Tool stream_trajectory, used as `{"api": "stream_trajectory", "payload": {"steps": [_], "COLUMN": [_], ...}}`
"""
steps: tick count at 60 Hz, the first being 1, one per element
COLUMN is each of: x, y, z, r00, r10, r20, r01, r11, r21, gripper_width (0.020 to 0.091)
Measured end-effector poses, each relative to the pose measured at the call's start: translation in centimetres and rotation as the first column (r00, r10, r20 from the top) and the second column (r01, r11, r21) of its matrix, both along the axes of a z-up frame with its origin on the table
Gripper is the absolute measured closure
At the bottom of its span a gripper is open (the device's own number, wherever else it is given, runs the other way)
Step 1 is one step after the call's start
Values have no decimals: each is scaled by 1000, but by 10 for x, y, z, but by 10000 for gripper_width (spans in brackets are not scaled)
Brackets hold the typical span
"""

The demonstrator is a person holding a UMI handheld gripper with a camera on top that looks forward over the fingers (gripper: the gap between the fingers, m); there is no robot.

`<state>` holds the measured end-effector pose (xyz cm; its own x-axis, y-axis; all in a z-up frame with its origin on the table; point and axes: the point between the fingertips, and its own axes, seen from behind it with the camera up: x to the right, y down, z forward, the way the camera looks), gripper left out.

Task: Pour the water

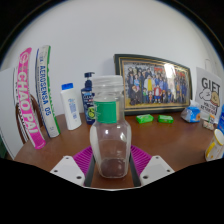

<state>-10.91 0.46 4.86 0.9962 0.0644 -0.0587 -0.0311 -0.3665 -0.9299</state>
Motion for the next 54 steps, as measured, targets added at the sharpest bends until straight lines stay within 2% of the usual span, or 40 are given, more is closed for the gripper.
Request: {"api": "stream_trajectory", "payload": {"steps": [11, 18, 23, 31, 37, 43, 49, 54], "x": [1, 2, 2, 10, 31, 61, 104, 148], "y": [3, -5, -16, -35, -50, -55, -60, -60], "z": [5, 32, 63, 124, 168, 192, 208, 214], "r00": [999, 999, 996, 908, 727, 455, 127, -145], "r10": [13, 27, 29, 28, 22, -10, -38, -38], "r20": [40, 30, -84, -418, -687, -890, -991, -989], "r01": [-13, -28, -25, -12, 5, 31, 63, 88], "r11": [1000, 999, 999, 999, 999, 1000, 998, 995], "r21": [20, 38, 44, 42, 38, 4, -30, -51], "gripper_width": [667, 680, 681, 680, 681, 680, 680, 680]}}
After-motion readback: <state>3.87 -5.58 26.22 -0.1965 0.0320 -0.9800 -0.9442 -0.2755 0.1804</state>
